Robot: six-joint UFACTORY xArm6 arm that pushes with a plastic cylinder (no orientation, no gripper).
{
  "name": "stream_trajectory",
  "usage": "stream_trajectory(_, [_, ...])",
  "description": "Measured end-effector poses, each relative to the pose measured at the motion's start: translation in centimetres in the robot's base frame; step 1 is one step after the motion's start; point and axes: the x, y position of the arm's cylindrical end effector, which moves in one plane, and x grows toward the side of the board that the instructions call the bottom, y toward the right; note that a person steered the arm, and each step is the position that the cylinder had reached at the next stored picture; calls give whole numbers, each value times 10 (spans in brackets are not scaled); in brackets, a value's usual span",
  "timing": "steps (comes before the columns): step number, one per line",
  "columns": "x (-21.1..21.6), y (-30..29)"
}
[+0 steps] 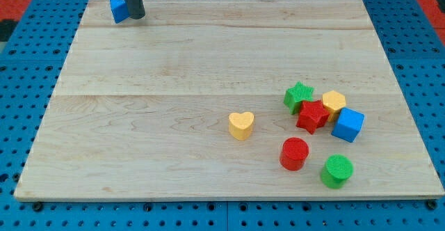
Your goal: Slide the blue cube to the top center
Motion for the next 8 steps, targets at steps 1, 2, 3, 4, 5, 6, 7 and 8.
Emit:
stream_trajectory(1, [-6, -6])
stream_trajectory(2, [-2, 10])
stream_trajectory(3, [4, 45])
stream_trajectory(4, [20, 100])
stream_trajectory(5, [24, 148])
stream_trajectory(6, [47, 211])
stream_trajectory(7, [78, 268])
stream_trajectory(8, [84, 324])
